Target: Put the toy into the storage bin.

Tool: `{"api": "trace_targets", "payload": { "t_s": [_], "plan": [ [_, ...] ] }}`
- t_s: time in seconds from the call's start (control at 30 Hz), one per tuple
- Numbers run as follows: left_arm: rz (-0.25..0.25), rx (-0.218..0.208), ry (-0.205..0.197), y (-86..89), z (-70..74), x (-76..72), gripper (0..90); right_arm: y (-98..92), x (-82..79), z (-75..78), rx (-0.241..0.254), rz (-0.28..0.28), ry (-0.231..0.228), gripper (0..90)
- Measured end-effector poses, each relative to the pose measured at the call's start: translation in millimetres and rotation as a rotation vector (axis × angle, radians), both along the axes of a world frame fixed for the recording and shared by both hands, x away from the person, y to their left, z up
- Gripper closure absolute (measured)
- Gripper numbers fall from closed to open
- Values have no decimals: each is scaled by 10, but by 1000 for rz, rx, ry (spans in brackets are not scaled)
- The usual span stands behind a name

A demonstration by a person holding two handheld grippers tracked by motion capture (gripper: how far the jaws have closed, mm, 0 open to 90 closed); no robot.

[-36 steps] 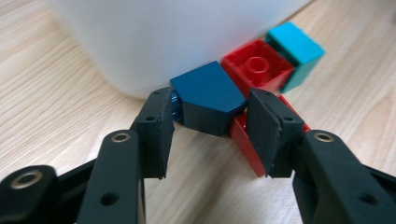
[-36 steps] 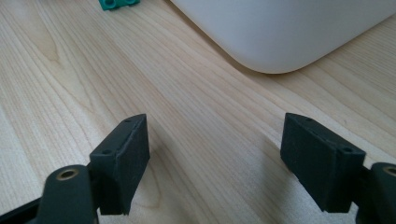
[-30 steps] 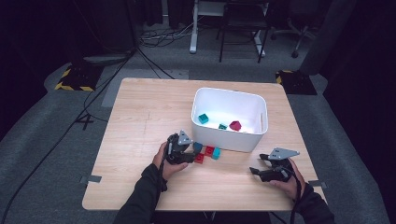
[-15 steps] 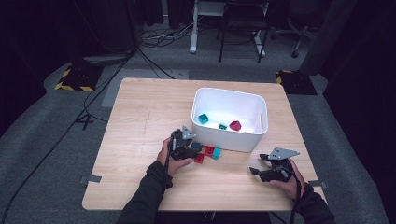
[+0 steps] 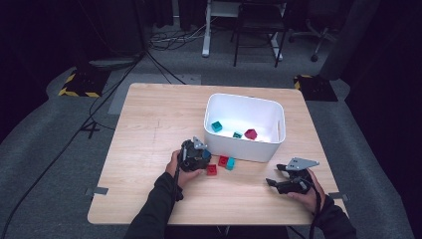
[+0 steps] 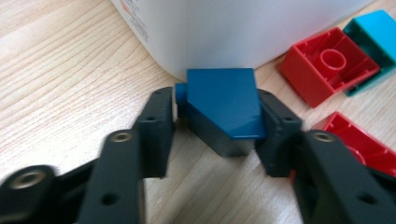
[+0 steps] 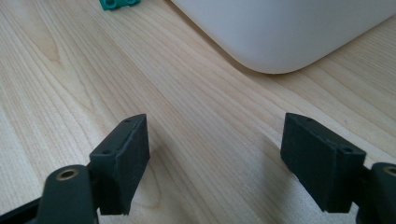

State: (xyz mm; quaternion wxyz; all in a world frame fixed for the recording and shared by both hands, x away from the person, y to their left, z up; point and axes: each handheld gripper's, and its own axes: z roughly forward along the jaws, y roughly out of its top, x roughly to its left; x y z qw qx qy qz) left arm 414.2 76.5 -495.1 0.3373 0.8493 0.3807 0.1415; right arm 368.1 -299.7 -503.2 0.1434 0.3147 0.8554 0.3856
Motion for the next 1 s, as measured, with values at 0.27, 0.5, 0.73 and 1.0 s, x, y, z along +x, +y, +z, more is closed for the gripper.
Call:
{"api": "trace_targets", "payload": {
  "t_s": [0.27,0.5,0.73,1.0],
  "plan": [
    [-12,-14,-38,58,14,-17,567,0,0,0,0,1,0,242],
    [38,-41,-54,167,36,2,567,0,-1,0,0,1,0,242],
    [93,-93,-85,377,92,55,567,1,-1,1,-1,2,0,241],
    [183,-154,-109,685,228,195,567,2,-3,0,-2,0,-5,242]
  ]
}}
